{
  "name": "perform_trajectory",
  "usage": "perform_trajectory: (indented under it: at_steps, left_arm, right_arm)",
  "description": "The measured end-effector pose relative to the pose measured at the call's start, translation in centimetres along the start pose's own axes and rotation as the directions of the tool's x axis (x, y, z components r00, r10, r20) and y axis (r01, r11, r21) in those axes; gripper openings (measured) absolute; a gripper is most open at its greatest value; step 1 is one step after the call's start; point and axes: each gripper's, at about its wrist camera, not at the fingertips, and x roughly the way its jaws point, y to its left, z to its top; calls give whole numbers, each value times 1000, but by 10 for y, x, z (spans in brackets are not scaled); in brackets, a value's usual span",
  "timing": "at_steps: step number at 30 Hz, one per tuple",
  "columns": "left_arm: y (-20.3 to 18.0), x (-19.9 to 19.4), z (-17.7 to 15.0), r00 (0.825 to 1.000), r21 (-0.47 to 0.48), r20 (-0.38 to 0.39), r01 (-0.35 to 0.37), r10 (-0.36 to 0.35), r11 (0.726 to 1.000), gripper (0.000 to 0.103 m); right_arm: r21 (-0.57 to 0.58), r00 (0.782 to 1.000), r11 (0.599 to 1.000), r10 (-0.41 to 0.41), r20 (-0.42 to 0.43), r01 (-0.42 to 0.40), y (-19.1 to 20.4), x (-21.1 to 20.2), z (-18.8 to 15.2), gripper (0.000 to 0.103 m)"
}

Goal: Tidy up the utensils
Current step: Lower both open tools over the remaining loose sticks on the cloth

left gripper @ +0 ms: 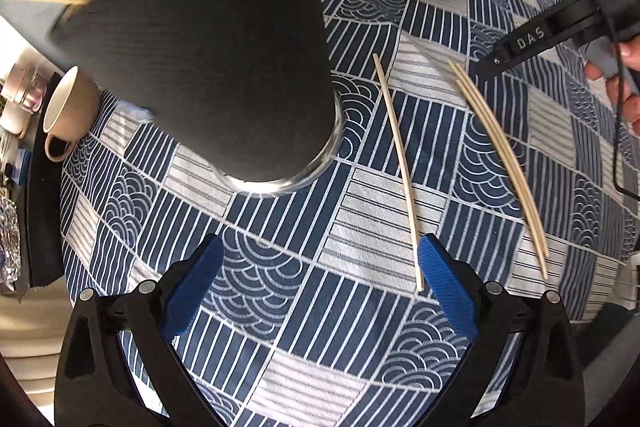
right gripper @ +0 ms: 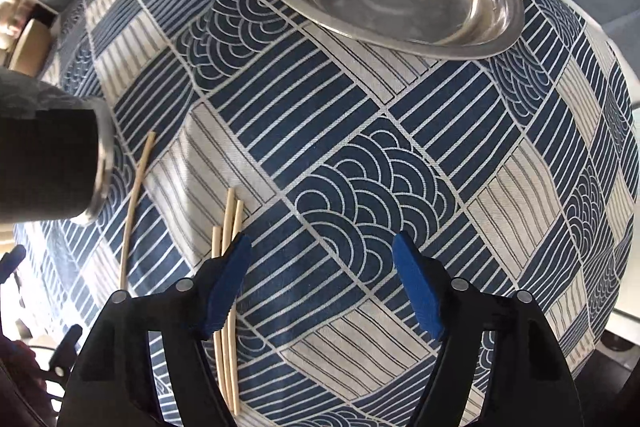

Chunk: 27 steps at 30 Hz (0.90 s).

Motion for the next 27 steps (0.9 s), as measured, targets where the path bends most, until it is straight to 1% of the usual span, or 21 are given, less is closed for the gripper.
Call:
perform_trajectory:
  at_steps: [5, 8, 11, 13, 16, 20, 22, 24, 26, 27]
  left_arm:
    - [-6, 13, 6, 1000, 12, -16, 1, -1, 1000, 95]
    - [-7, 16, 9, 1000, 7, -21, 6, -6, 1000, 95]
    - [-4, 18, 13, 1000, -5, -24, 4, -4, 1000, 95]
    - [-2, 18, 15, 1000, -10, -24, 1, -1, 1000, 95]
    - [-3, 19, 16, 1000, 1, -18, -15, 15, 1000, 95]
    - [-8, 24, 15, 999, 3, -39, -36, 36, 999, 95]
    - [-8, 28, 17, 998, -10, -46, -32, 31, 999, 95]
    - [-9, 29, 16, 999, -11, -44, -32, 31, 999, 95]
    - [-13, 34, 23, 998, -5, -38, -49, 49, 999, 95]
    - [-14, 35, 24, 998, -3, -36, -59, 59, 998, 95]
  right_arm:
    - [-5, 999, 1000, -31, -22, 31, 8, 6, 3, 66]
    - [19, 1000, 1000, 10, -25, -10, 11, 7, 13, 65]
    - [3, 1000, 1000, 9, -25, -9, 17, 6, 16, 65]
    - [17, 999, 999, 32, -33, -31, 18, 8, 18, 65]
    - [-4, 999, 1000, 17, -30, -17, 23, 11, 19, 65]
    - [-11, 999, 1000, -12, -32, 11, 27, 12, 23, 64]
    - [-17, 998, 999, -32, -45, 31, 18, 15, 23, 65]
    - [-7, 999, 1000, -21, -46, 21, 21, 19, 19, 66]
    - [-21, 998, 999, -39, -44, 39, 25, 21, 18, 67]
    - [-35, 998, 998, -51, -38, 50, 30, 22, 18, 65]
